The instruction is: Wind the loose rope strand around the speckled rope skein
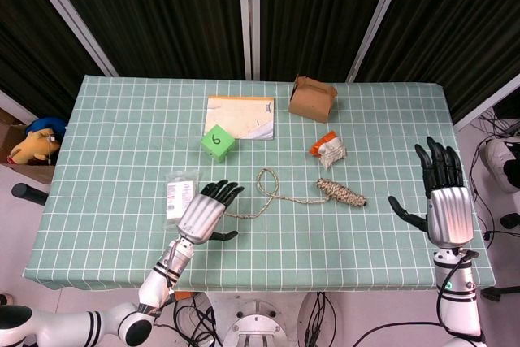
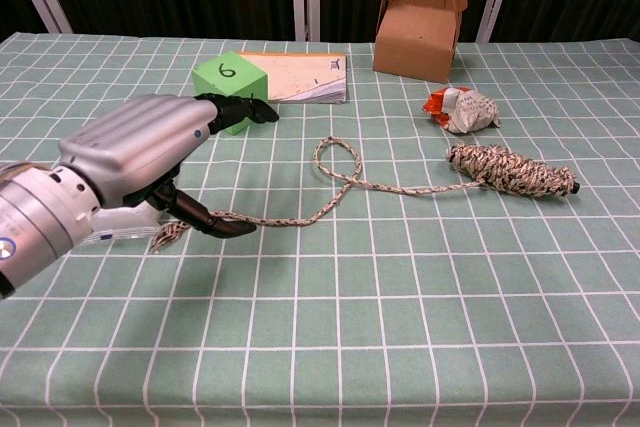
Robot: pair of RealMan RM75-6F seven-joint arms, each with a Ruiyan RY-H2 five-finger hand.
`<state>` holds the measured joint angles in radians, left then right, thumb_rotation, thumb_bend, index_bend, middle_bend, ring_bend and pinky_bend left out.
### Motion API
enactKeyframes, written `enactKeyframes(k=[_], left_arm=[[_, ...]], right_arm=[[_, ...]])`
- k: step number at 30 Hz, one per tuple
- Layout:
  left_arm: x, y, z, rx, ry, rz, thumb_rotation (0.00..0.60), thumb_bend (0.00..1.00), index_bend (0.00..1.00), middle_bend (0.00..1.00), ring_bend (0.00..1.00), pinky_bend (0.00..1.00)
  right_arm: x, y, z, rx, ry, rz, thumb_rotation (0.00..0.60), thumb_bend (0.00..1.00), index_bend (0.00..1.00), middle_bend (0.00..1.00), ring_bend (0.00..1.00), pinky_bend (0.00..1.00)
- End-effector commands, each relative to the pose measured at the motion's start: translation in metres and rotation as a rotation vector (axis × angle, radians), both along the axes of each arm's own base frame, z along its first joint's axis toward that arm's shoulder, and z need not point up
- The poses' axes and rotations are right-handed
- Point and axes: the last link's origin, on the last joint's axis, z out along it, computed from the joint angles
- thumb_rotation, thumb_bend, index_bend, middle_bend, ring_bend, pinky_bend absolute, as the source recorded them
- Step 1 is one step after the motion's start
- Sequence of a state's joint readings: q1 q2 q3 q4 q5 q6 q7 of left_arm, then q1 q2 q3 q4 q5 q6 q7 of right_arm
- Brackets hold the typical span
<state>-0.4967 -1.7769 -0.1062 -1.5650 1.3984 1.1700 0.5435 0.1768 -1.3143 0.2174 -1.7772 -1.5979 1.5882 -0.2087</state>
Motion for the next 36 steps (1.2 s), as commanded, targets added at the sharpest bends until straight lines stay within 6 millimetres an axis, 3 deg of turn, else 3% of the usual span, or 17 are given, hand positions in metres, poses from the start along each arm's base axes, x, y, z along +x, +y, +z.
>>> enactKeyframes(k=[1, 5, 12, 19, 27, 36], left_arm=[[-0.003, -0.001, -0.003, -0.002, 0.009, 0.008, 0.498, 0.12, 0.17, 0.16, 0.12, 0.23], [-0.008, -0.002, -0.006, 0.002, 0.029, 0.017, 0.508, 0.14, 0.21, 0.16, 0.12, 0.23], [-0.013, 0.001, -0.011, 0.047, 0.12, 0.023, 0.502, 0.2, 0.39, 0.16, 0.12, 0.24], [-0.021, 0.007, -0.017, 0.056, 0.175, 0.071, 0.482, 0.28, 0.42, 0.16, 0.12, 0.24], [-0.035, 0.005, -0.02, 0.043, 0.202, 0.123, 0.477, 0.29, 0.46, 0.16, 0.12, 0.24], [-0.04, 0.005, -0.019, 0.051, 0.205, 0.142, 0.558, 0.32, 0.51, 0.16, 0.12, 0.24]], right_arm=[[0.0, 0.0, -0.001, 0.003, 0.003, -0.001, 0.6, 0.16, 0.0, 0.0, 0.0, 0.0], [-0.001, 0.001, -0.002, 0.003, 0.004, -0.002, 0.6, 0.16, 0.0, 0.0, 0.0, 0.0], [0.0, 0.002, -0.001, -0.007, 0.006, 0.004, 0.6, 0.16, 0.0, 0.0, 0.0, 0.0], [-0.002, 0.003, -0.002, -0.005, 0.015, -0.002, 0.6, 0.16, 0.0, 0.0, 0.0, 0.0], [-0.003, 0.003, -0.003, -0.006, 0.014, -0.003, 0.6, 0.17, 0.0, 0.0, 0.0, 0.0], [0.001, 0.004, -0.004, -0.015, 0.013, 0.017, 0.6, 0.18, 0.0, 0.0, 0.0, 0.0]])
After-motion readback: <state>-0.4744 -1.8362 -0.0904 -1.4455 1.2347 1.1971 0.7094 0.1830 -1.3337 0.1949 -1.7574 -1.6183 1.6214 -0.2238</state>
